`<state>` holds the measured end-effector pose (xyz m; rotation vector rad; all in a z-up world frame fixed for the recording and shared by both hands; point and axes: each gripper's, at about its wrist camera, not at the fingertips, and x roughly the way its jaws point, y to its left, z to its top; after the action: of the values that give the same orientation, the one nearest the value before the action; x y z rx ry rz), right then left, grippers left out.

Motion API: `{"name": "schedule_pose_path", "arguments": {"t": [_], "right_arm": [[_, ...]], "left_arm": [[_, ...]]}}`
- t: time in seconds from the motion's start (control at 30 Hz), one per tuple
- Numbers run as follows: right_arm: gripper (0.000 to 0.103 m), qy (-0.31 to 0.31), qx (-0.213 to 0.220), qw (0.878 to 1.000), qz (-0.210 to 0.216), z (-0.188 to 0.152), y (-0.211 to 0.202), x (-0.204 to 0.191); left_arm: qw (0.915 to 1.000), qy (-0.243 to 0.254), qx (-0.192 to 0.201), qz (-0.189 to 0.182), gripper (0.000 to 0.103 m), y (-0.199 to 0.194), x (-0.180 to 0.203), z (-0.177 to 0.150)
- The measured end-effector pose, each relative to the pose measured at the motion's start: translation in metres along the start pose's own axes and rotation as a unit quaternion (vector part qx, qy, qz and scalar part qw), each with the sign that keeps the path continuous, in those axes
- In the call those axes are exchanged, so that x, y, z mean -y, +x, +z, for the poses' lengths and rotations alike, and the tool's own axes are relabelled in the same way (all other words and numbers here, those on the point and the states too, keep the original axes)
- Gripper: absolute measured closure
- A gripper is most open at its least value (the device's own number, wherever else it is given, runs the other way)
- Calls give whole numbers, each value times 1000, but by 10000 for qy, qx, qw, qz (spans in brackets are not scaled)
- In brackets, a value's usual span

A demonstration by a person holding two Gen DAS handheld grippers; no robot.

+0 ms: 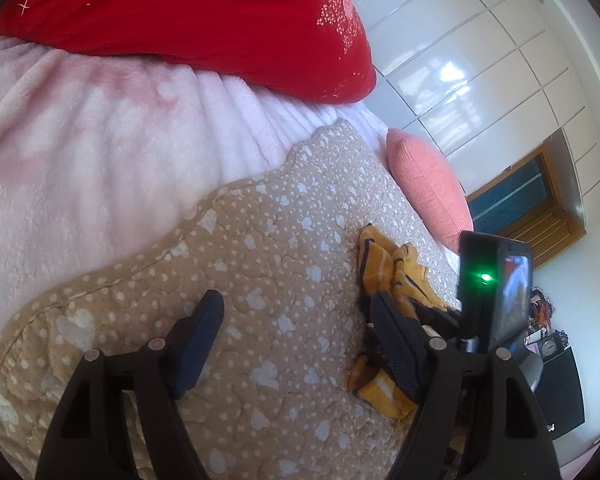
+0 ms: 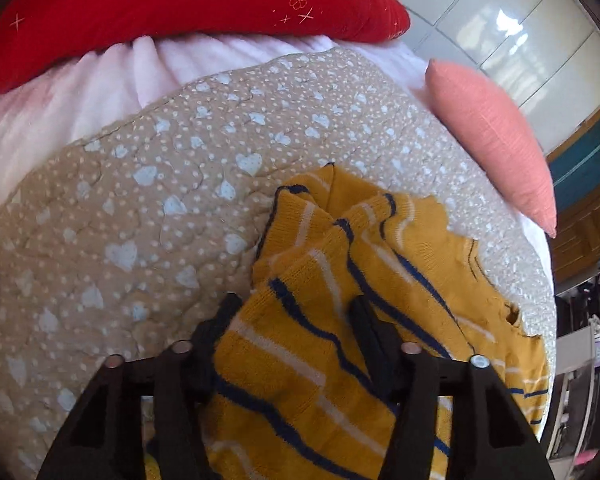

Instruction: Fold small clothes

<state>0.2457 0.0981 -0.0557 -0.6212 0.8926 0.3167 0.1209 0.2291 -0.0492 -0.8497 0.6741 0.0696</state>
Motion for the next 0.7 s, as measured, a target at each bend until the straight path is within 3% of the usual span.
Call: {"name": "schedule_pose_path", "arguments": {"t": [0.17,0.33,0.57,0.67,0.7], "right_arm": [[86,763,407,9943,620,-22,-35,57],[86,1979,715,9742,816,-68,-67,170],[87,3275,424,9437,191,-163,-54,300],[85,3721,139,9244,828,-201,-26,330],[83,3844,87,9203,722,-214,-19,337]], "left_arm": [[10000,88,-15,10,26,1,9,-4],[9994,333,-7,71,26,3,24,-10],[9982,578,-78,101,26,7,37,-20],[9978,646,-124,128,26,12,41,-23],[9974,688,-129,153,26,13,43,-24]]}}
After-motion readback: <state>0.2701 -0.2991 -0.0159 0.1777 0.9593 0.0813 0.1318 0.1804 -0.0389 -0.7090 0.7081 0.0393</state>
